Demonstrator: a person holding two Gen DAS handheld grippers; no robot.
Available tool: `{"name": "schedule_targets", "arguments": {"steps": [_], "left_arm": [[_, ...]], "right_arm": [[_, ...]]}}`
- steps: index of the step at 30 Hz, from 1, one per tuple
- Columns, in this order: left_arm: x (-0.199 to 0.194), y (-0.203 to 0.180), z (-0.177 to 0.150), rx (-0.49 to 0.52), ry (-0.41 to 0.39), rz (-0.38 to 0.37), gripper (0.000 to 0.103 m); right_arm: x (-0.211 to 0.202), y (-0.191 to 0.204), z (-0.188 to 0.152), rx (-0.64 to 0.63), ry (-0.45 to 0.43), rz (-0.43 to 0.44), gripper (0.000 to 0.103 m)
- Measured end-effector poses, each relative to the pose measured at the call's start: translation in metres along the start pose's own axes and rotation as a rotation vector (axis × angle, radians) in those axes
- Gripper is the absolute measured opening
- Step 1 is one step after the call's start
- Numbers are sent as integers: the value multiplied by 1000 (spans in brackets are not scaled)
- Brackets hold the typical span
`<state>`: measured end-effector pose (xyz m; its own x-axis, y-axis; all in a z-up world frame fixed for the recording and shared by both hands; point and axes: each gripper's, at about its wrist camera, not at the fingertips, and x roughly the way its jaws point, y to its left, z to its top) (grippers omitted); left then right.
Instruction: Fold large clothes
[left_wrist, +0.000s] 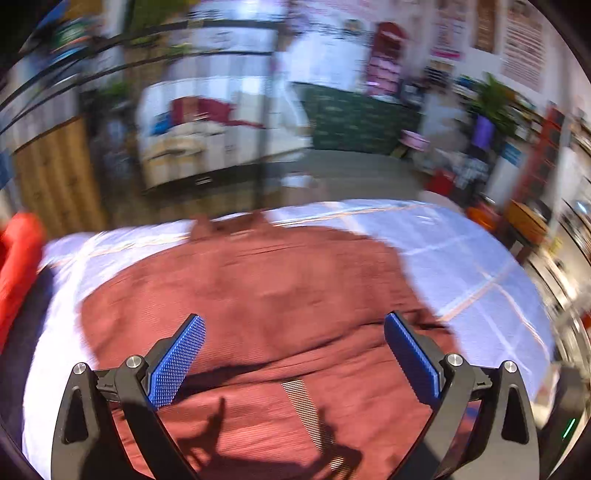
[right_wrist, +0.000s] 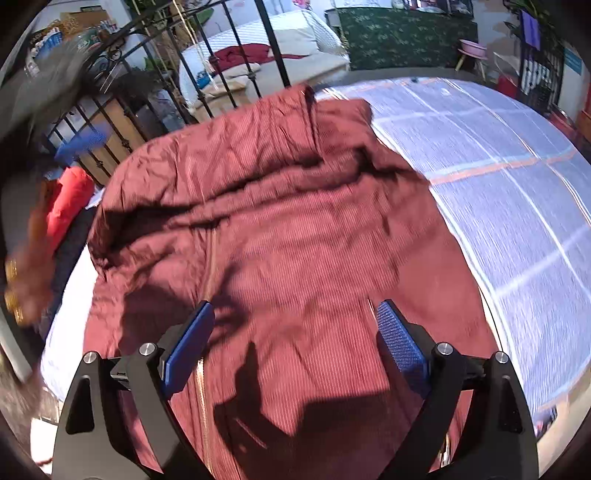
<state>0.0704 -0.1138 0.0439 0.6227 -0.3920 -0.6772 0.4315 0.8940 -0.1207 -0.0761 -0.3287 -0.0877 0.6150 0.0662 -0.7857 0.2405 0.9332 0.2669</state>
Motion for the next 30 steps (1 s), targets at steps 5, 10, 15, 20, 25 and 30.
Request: {"name": "schedule_targets", "arguments": {"steps": [5,10,15,20,25,30], "left_arm": [[-4,89,-12,-149,27,137,96],[6,118,-7,-189,64,159,96],[60,103,-4,-18,169,278,97],[117,130,-30,-76,336,256,98],[124,133,-40,-43,312,235,98],[125,129,-40,-33,302,247,99]], "right_arm": [[22,17,58,-6,-21,68,89],[64,55,118,-81,-9,113,89],[120,80,154,-190,43,43,90],[187,52,158,-223,211,-80,97],[199,51,153,-302,197,-107,97],[207,52,148,-282,169,-160,98]]}}
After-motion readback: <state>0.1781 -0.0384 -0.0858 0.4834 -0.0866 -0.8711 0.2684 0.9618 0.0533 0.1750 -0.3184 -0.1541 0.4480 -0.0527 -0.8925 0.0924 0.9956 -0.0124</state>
